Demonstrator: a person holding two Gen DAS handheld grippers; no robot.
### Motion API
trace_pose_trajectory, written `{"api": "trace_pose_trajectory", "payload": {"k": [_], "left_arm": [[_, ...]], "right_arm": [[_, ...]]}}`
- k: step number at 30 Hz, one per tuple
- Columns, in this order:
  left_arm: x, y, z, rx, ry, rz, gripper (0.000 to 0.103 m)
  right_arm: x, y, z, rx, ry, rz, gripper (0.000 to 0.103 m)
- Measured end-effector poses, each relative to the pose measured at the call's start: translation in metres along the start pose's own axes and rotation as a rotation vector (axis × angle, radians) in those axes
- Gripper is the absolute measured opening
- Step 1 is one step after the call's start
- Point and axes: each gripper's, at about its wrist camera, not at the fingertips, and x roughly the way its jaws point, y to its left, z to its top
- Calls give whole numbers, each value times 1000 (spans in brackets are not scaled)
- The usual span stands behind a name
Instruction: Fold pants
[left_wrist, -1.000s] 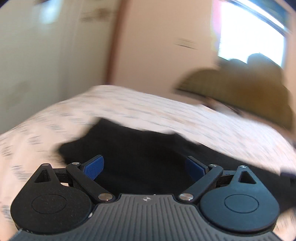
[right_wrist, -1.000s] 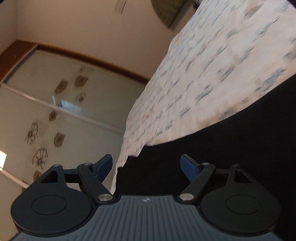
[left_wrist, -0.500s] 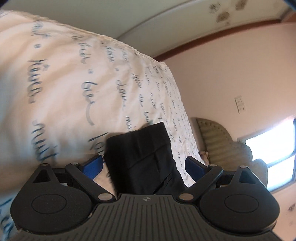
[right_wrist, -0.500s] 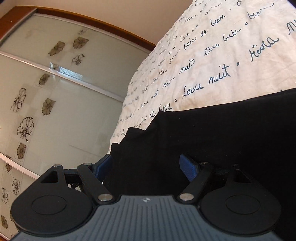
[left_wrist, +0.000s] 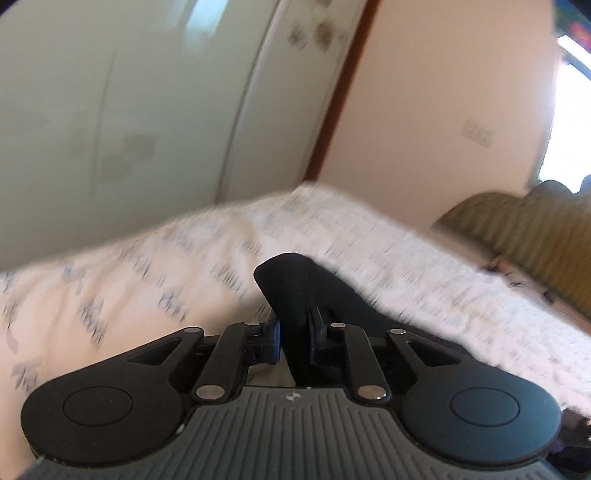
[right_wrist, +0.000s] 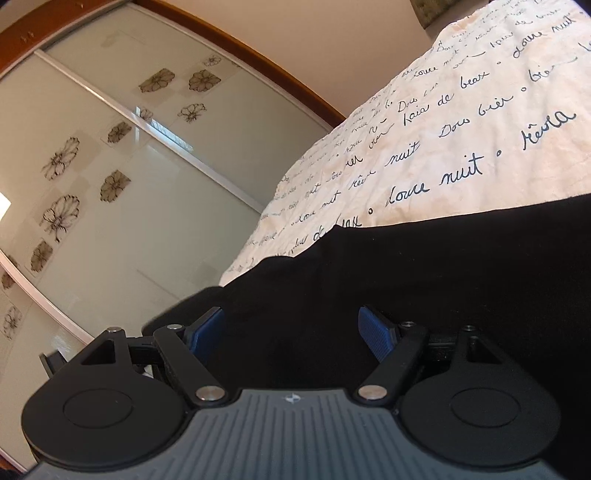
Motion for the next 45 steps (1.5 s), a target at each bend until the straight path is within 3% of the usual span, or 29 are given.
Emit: {"api": "trace_pose_trajectory", "payload": {"k": [2,4,6,8,9,13,14,17,20,22,24,27,31,34,42,45], "left_arm": [[20,14,-14,-38,94,40,20],[11,15,-18,-13,56,25,22],[0,18,-12,-40,28,-33,37],[-10,25,-4,-64,4,-62,38],[-16,31,1,-76,-4,-70,44],[-8,49,41,-132,-28,-156,92],[5,53,54,-130,14,-195,93],[64,55,86,-157,200,-309,85],[114,44,96,-160,410,-454,77],[142,33,95,-127,498,-464,69],[164,26,93,-65,528,-445,68],[187,25,88,-56,576,-521,69],[195,27,92,-68,589,-582,69],[196,29,91,-94,601,-671,71],[197,28,82,-111,603,-773,72],[196,14,76,54,605,-650,43]], "right_arm": [[-2,-3,0,20,-12,24,79],[-4,-8,0,43,-23,49,79],[-5,-10,1,62,-32,66,79],[-6,-11,1,70,-38,74,79],[-6,-12,1,72,-40,76,79],[-6,-14,1,77,-45,83,79],[-6,-14,1,80,-47,85,79],[-6,-15,1,86,-52,90,79],[-6,-16,1,87,-57,90,79],[-7,-17,0,89,-59,92,79],[-7,-17,0,92,-63,94,79],[-7,-18,0,95,-65,97,79],[-8,-21,0,106,-71,109,79],[-8,-23,0,121,-79,123,79],[-7,-23,-1,119,-78,121,79],[-8,-24,-1,121,-79,123,79]]}}
